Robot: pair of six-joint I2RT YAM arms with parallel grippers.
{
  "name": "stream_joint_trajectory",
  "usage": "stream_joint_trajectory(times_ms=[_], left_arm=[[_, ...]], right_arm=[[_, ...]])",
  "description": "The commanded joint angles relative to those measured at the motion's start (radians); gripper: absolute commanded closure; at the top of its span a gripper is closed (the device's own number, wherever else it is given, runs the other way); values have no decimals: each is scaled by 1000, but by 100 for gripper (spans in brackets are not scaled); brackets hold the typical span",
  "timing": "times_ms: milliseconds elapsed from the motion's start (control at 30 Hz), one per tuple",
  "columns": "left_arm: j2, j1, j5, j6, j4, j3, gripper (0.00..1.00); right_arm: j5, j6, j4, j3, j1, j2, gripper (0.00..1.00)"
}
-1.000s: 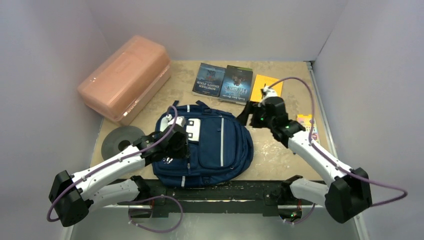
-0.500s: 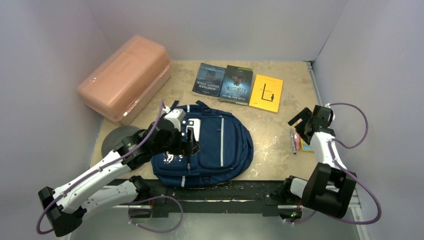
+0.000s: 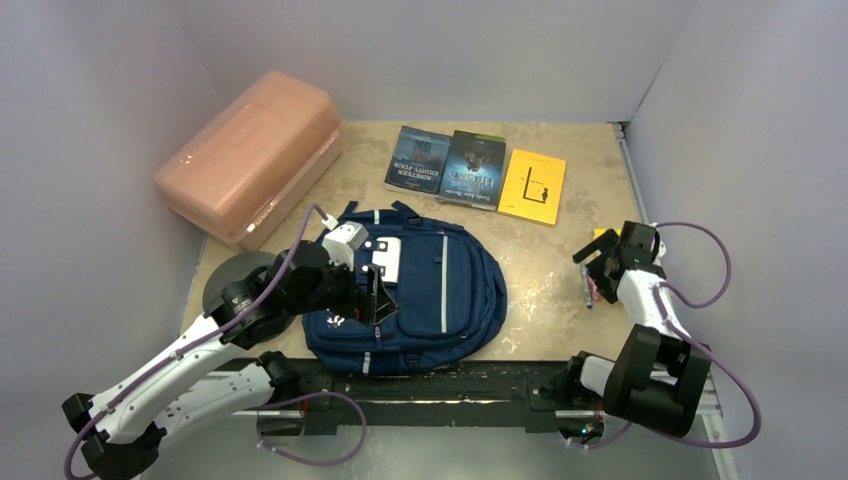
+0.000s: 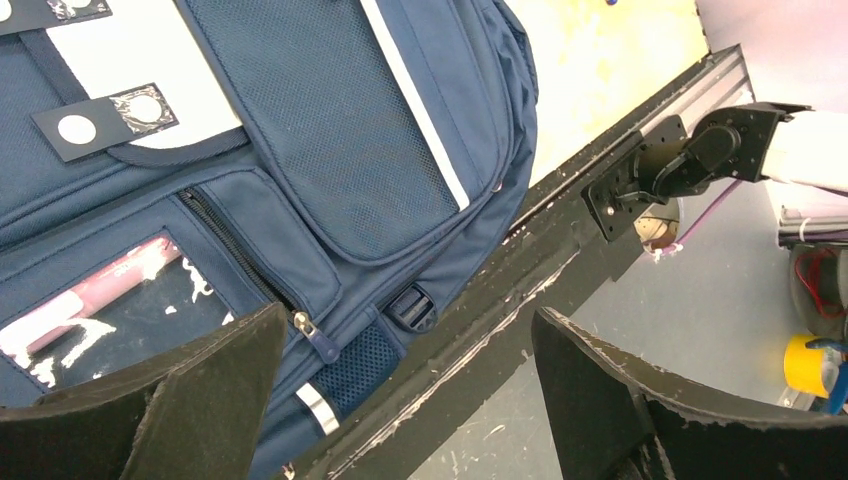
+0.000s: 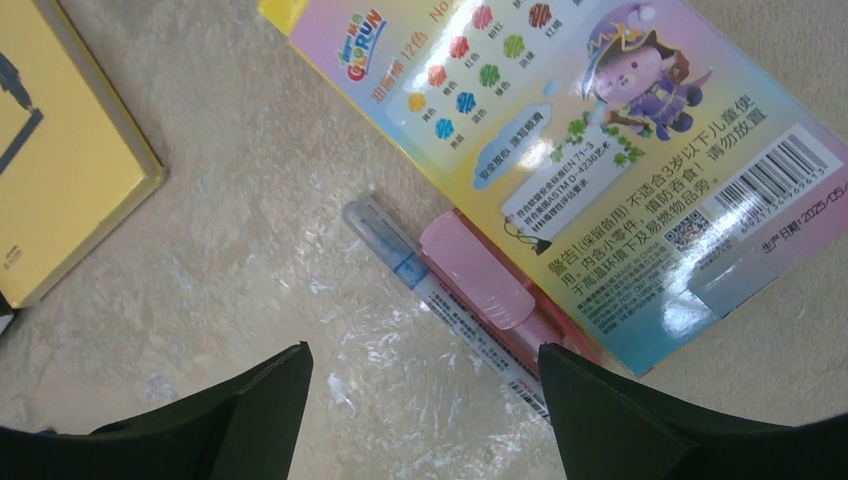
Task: Pack the student bag
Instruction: Pick up the stationery from the center of the board.
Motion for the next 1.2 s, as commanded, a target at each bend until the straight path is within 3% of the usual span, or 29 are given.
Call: stream_joint_trajectory(times_ms=[0,267,500,600,767,933,1167], left_arm=[[-29,-4,32,28,13,24,7],[-25,-4,43,19,27,11,7],[-17,-4,41,11,36,13,7],[-6,-4,41,10,40,15,7],[7,-5,41,11,37,25,7],[3,-5,27,9,20,30,7],[-5,-5,14,-4,6,32,7]], right_arm=[[8,32,19,-40,-6,5,13],[-70,1,59,-51,-4,87,14],[-157,28,67,-85,47,44,19],[-169,42,71,-78,118,51,29],[21,46,48,-31,243,95,32],[134,42,49,-17,253,138,38],[235,39,10,25,303,167,64]])
